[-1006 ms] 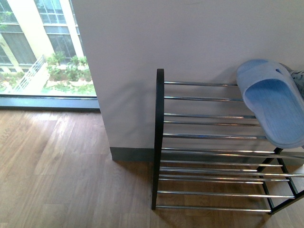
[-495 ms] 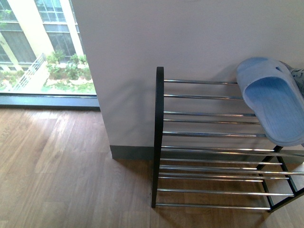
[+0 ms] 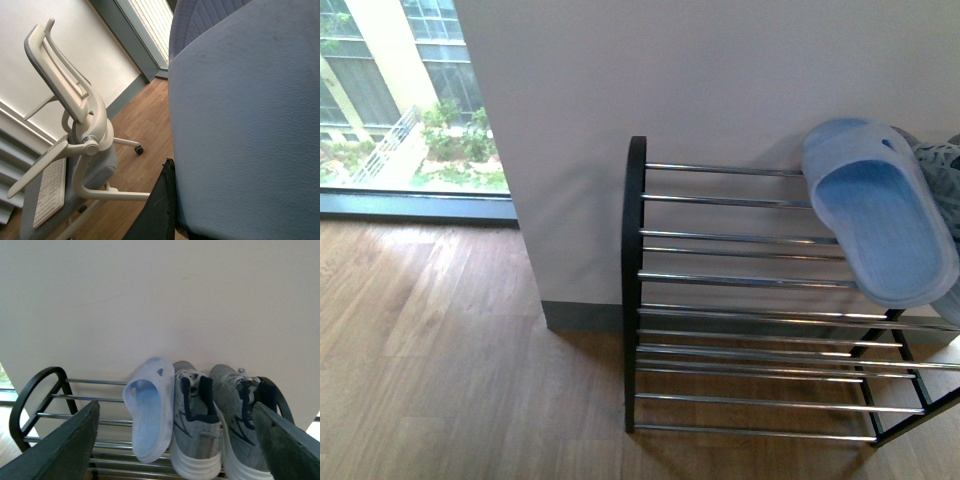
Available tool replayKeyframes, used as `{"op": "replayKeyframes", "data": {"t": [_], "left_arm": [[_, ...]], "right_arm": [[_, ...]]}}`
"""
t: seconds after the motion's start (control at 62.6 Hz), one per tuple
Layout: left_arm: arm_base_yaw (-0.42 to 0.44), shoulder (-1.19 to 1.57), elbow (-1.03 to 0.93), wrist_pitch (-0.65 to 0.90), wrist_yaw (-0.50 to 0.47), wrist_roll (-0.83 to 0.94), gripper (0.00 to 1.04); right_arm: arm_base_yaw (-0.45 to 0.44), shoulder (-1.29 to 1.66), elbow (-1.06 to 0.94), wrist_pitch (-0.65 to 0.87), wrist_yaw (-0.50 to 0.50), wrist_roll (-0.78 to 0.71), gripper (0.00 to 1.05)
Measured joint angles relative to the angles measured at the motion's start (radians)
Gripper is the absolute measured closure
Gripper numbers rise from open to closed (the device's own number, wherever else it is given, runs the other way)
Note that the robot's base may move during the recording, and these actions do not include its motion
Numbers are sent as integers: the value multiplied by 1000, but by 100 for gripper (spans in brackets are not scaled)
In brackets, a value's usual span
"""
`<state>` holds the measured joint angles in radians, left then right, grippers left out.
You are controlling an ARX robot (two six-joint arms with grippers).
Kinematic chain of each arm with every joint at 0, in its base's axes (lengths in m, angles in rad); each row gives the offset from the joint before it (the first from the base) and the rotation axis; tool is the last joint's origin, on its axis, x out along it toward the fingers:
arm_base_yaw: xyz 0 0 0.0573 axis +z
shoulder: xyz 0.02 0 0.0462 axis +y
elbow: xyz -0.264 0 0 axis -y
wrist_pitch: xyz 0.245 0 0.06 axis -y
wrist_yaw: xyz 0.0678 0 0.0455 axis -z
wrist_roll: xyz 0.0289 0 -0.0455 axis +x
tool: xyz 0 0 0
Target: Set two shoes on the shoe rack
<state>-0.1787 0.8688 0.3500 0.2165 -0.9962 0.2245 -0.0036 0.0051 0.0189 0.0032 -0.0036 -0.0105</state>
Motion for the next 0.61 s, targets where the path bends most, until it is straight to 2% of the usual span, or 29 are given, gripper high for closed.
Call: {"op": "replayKeyframes", "data": {"t": [0.032,0.24,0.303,0.367,0.463,0.495,0.607], "left_arm": [[0,0,0,0,1,0,103],[0,3,3,-15,18,-15,103],[-34,41,89,-241,111,-216,103],[-73,118,175,-374,175,-418,103],[-122,278,312,-401,284,-660,103],[-150,381,420,-416,362,-724,103],[-233,684,728,-521,516,-764,103]], "right_arm": [[0,0,0,0,0,0,8],[2,0,0,0,8,1,9],[2,0,0,-1,11,3,9],[2,0,0,-1,7,3,9],[3,0,0,-1,6,3,9],[3,0,0,-1,7,3,9],[3,0,0,-1,6,3,9]]}}
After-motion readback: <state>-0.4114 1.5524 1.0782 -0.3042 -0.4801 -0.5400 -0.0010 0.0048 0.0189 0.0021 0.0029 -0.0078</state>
